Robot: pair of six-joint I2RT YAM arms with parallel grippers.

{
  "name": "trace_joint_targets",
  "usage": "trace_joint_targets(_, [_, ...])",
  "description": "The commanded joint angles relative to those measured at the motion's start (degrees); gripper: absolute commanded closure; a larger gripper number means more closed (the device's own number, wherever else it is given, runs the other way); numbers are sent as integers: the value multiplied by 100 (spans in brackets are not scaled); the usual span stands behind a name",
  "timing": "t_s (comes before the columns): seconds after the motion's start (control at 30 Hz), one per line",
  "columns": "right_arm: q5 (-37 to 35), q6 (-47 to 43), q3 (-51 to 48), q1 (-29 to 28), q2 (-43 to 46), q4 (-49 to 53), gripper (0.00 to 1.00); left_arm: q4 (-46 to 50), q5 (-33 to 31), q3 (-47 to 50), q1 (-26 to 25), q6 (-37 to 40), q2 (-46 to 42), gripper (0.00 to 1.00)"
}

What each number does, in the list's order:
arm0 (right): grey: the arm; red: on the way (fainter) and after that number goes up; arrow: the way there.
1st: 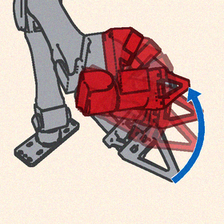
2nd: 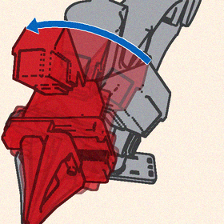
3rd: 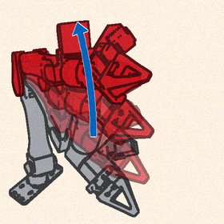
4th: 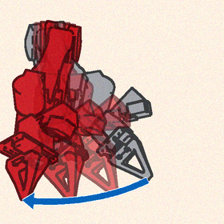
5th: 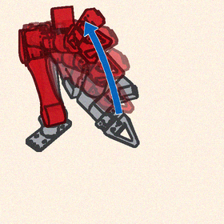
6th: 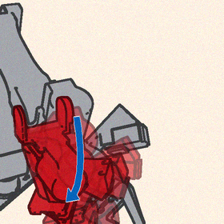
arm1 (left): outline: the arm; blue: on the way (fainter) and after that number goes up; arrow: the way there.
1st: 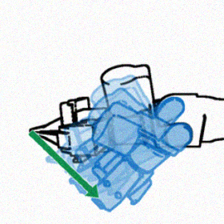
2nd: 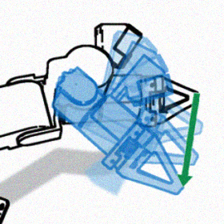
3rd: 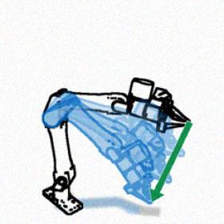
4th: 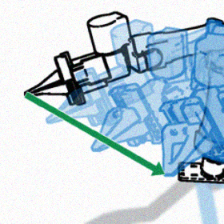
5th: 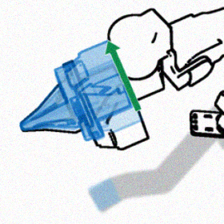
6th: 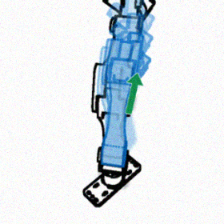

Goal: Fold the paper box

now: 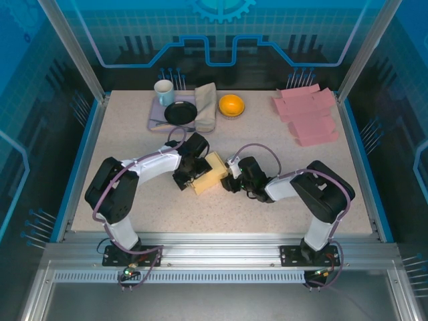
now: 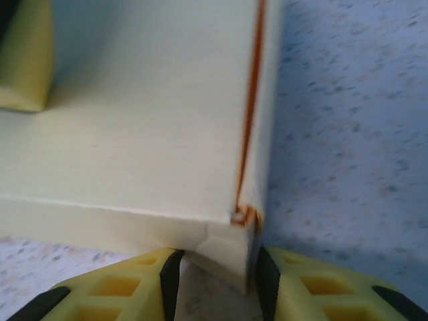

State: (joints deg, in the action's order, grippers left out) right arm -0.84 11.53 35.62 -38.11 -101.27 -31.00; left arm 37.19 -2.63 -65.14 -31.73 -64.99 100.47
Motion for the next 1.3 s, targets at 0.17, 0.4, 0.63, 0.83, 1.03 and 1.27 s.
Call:
trace_joint_targets(0.17, [-198,28,134,215,260,396,57,632,154,22,-186,229,234,9])
trace_joint_targets(0.4, [345,362,253,312,697,1148,55,636,89,19,-189,180,342,9])
trace_joint_targets(0.63, [946,1054,496,729,934,2126,56,667,34,-2,-188,163,316,9])
trace_joint_targets(0.83, [1675,2258,823,1064,841,2844,69,764,27,-261,-181,289,201,9])
trace_joint_targets(1.03, [1964,3170,876,1068,732,2707,88,803,52,-548,-181,351,135,9])
trace_joint_targets(1.27, [2311,3782,1111,1020,136,2208,91,738,193,-560,-185,346,179,9])
